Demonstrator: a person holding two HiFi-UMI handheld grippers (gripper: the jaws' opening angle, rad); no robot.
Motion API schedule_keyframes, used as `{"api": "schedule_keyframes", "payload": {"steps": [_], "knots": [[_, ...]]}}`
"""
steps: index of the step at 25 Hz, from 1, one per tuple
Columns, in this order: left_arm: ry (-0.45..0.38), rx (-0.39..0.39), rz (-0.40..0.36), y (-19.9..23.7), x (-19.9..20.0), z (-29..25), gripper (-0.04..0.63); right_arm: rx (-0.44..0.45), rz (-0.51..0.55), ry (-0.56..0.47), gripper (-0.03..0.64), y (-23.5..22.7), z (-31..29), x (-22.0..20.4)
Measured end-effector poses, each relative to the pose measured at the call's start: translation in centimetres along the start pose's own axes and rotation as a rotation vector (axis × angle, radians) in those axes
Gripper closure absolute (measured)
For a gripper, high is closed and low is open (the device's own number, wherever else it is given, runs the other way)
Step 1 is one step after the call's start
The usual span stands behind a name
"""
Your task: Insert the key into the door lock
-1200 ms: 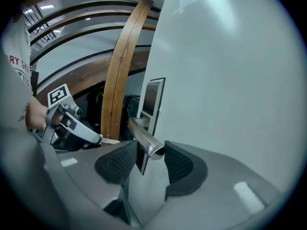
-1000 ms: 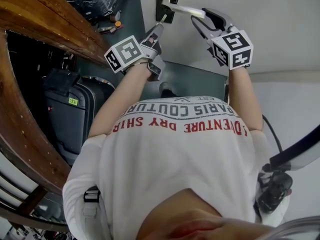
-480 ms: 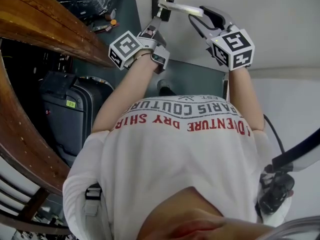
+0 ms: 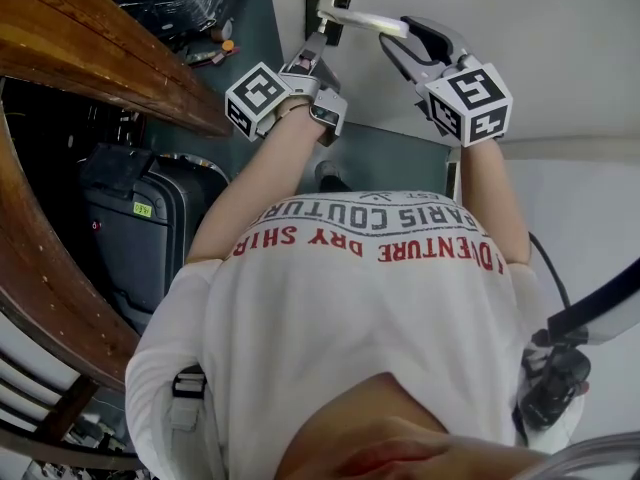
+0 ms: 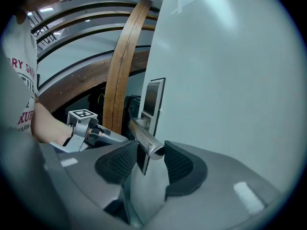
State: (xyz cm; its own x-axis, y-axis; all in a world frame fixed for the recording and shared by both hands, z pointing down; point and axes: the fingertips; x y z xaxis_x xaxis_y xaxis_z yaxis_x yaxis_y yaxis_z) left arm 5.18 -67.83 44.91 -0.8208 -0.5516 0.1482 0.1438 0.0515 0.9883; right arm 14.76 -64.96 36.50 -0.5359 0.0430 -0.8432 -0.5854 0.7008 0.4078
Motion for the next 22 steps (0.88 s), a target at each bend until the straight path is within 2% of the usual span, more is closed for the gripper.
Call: {"api": "schedule_keyframes", "payload": {"steps": [16, 22], "knots": [[-0.061, -0.048, 0.063, -0.4, 0.4, -2.1, 0.572, 0.021, 0.023, -0.02, 0.456, 0.2, 0.5, 0.5], [-0.065, -0.069, 0.05, -0.4, 0.4, -2.6, 0.572, 0.027, 0.017, -0.024, 0.457, -0.1, 0.3, 0.2]]}}
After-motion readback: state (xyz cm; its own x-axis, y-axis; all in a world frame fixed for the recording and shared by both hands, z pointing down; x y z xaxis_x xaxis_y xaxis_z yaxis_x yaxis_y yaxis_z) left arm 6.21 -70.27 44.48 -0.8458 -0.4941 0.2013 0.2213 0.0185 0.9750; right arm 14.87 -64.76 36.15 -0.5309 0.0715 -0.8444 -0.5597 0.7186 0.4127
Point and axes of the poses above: the fingertips, and each gripper's own axes: z backward along the fingers, y to its left, x out of its top, and after that the axes turned 15 degrees about z, right-handed
